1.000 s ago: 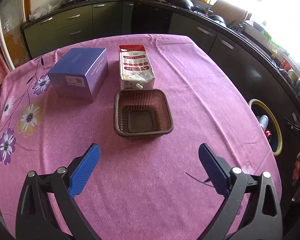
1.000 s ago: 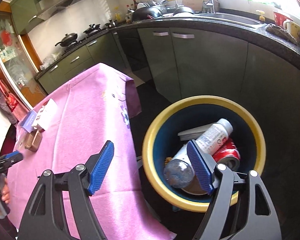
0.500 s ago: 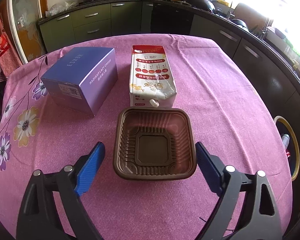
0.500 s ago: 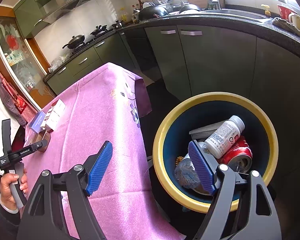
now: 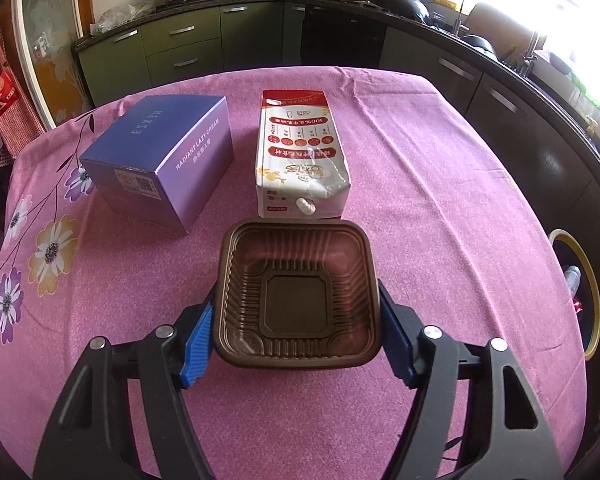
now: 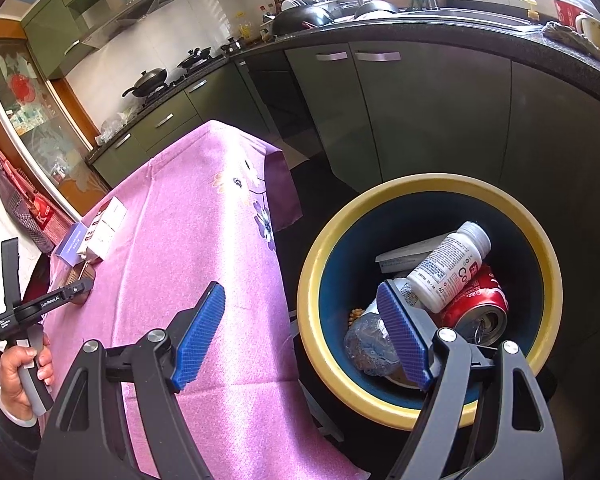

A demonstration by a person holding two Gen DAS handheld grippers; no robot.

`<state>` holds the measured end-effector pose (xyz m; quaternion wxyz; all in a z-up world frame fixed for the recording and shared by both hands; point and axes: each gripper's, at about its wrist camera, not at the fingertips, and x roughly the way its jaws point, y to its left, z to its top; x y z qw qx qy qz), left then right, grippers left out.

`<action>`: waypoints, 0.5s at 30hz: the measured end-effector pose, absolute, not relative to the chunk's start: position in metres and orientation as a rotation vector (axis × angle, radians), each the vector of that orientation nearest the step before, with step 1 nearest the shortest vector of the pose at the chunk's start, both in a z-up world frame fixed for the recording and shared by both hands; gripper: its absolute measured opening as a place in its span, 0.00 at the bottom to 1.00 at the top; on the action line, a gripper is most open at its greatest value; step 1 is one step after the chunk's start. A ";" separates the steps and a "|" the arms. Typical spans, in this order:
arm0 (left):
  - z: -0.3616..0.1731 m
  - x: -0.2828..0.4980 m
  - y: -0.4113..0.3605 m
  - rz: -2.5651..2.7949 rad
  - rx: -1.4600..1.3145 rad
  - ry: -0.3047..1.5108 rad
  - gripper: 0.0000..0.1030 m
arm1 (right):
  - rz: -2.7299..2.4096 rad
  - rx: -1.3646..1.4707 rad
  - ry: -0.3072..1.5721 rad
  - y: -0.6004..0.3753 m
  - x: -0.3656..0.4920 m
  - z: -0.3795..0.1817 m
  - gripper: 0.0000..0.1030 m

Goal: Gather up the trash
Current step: 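Carry the brown tray over the bin and open the left gripper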

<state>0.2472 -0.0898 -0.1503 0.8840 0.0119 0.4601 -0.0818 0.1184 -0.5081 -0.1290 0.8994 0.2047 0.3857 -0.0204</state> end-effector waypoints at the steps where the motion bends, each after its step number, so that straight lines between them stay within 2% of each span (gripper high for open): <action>1: -0.150 0.246 -0.090 -0.173 0.024 0.957 0.65 | -0.041 0.423 0.799 -0.508 0.119 -0.129 0.75; 15: -0.118 0.205 -0.091 -0.258 0.054 0.914 0.65 | -0.024 0.412 0.787 -0.503 0.118 -0.122 0.75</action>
